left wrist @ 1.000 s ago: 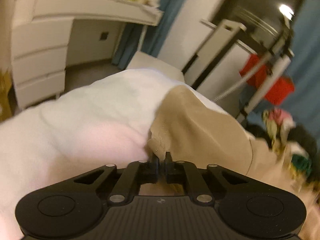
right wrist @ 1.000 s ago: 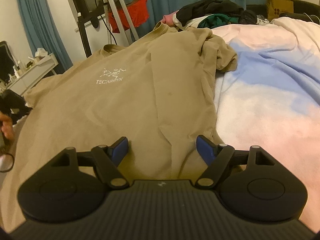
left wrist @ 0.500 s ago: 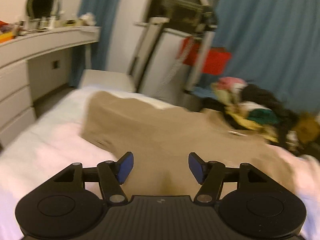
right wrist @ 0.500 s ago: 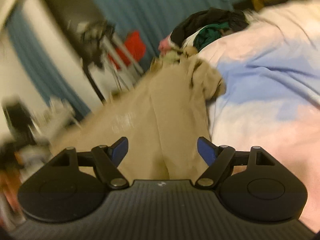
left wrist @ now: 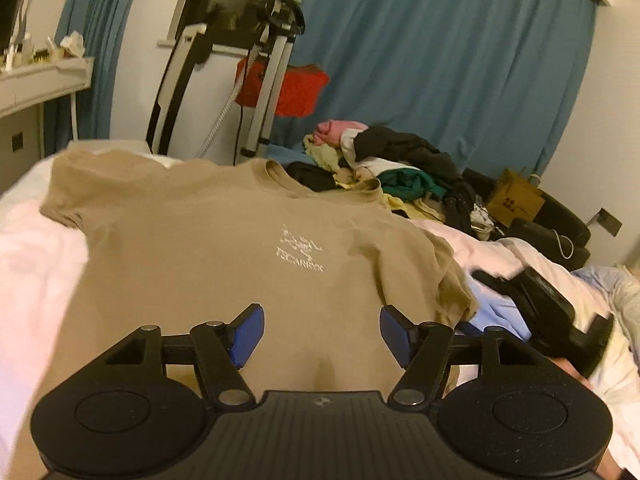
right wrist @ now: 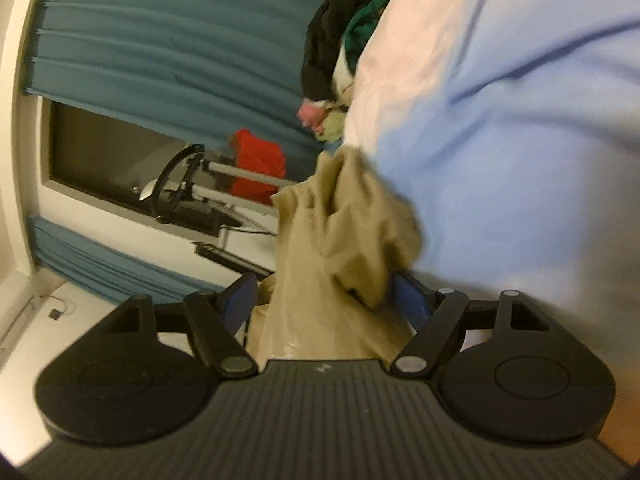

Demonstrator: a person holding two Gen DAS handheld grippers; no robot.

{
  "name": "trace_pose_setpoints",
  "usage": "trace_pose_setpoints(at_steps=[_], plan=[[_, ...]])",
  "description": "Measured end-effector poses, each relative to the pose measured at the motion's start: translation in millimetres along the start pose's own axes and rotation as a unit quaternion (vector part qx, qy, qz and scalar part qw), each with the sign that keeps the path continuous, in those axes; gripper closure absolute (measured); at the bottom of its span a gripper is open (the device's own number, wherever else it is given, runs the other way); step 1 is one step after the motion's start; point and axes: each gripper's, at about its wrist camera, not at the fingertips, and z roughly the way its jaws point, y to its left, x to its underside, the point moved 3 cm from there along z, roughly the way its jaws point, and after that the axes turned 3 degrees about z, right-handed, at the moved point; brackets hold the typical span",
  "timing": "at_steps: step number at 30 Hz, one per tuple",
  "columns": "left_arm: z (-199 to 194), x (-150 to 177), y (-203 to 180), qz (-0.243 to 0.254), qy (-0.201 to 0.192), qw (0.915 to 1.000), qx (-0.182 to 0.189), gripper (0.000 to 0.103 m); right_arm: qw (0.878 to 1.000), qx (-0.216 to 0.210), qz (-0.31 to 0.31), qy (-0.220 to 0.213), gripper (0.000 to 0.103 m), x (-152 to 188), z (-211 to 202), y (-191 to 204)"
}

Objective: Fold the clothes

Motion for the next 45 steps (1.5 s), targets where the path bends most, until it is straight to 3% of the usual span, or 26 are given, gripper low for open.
trace_pose_setpoints(at_steps=[3,6,11,12,14,16,21,27,30,35,36,37,39,45], plan=[[21,3,12,-0.008,0.017,0.9998,-0.002,0.036,1.0,0.007,0.023,-0.005,0.027,-5,27,-1],[36,9,21,-0.023,0.034,0.9991,-0.004,0.036,0.998,0.0,0.05,-0.044,0.026,-10,40,-4],[52,12,24,-0.042,0.037,0.9985,0.001,0.036,0.997,-0.003,0.036,-0.071,0.024,-19,58,5],[54,12,22,-0.038,0.036,0.9986,0.0,0.036,0.997,-0.004,0.032,-0.072,0.027,-22,63,6],[57,13,18,-0.028,0.032,0.9991,0.0,0.036,0.997,-0.004,0.022,-0.071,0.047,-30,72,7],[61,13,14,-0.019,0.029,0.9994,-0.001,0.036,0.997,0.007,0.02,-0.069,0.084,-38,76,2],[69,17,2,0.005,0.036,0.9993,0.0,0.036,0.991,0.023,-0.073,-0.106,0.09,-69,61,25],[75,20,-4,0.022,0.049,0.9985,0.01,0.036,0.964,0.066,-0.212,-0.147,0.092,-117,35,54],[77,21,-7,0.029,0.055,0.998,0.015,0.036,0.954,0.095,-0.243,-0.148,0.092,-129,27,51],[74,23,-12,0.039,0.063,0.9968,0.03,0.035,0.951,0.155,-0.242,-0.11,0.085,-129,18,32],[73,24,-13,0.04,0.064,0.9966,0.034,0.035,0.952,0.164,-0.239,-0.1,0.075,-127,16,32],[71,24,-14,0.042,0.065,0.9963,0.038,0.035,0.952,0.17,-0.236,-0.092,0.045,-125,14,34],[68,25,-16,0.044,0.068,0.9956,0.046,0.035,0.949,0.174,-0.245,-0.09,0.005,-114,-1,40],[45,40,-32,0.066,0.088,0.9895,0.094,0.035,0.928,0.193,-0.313,-0.063,0.007,-55,-66,72]])
